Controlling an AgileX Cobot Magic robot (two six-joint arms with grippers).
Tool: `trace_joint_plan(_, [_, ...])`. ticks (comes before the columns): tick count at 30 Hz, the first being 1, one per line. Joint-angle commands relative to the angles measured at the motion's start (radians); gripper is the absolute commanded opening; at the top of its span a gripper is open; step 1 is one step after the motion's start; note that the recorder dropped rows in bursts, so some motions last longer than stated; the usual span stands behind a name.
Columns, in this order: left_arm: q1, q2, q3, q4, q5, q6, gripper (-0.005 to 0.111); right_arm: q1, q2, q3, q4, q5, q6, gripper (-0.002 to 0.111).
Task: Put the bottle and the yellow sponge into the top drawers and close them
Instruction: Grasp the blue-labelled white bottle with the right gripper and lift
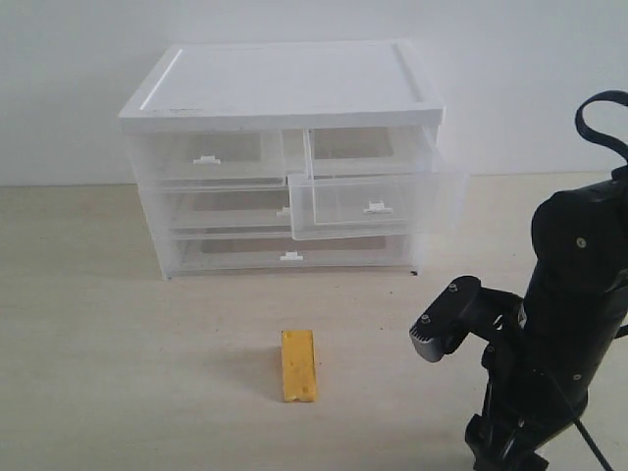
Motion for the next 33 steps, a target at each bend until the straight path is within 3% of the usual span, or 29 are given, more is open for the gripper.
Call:
trace_joint_plan(1, [0.003, -0.003, 0.003, -0.008, -0.004, 0.002, 0.004, -0.004, 0.001, 0.001, -0.002, -0.006, 0.004, 0.074])
trace_joint_plan(3, [0.003, -0.003, 0.003, -0.008, -0.004, 0.002, 0.004, -0.004, 0.001, 0.001, -0.002, -0.006, 0.004, 0.073])
trace_joint_plan(10, [0.003, -0.003, 0.003, -0.008, -0.004, 0.002, 0.004, -0.004, 0.001, 0.001, -0.006, -0.006, 0.008, 0.049])
trace_joint_plan(12, [0.003, -0.003, 0.003, -0.008, -0.004, 0.002, 0.004, -0.004, 0.001, 0.001, -0.008, 0.000, 0.013, 0.037])
trace_joint_plan(16, [0.003, -0.003, 0.003, -0.008, -0.004, 0.002, 0.004, -0.004, 0.001, 0.001, -0.032, 0.012, 0.023, 0.000])
trace_joint_plan(24, [0.003, -0.003, 0.003, -0.008, -0.004, 0.002, 0.004, -0.004, -0.035, -0.014, -0.036, 0.071, 0.004, 0.000])
trace_joint_plan(33, [0.003, -0.003, 0.003, -0.008, -0.004, 0.002, 0.004, -0.004, -0.179, -0.088, 0.072, 0.150, -0.217, 0.000])
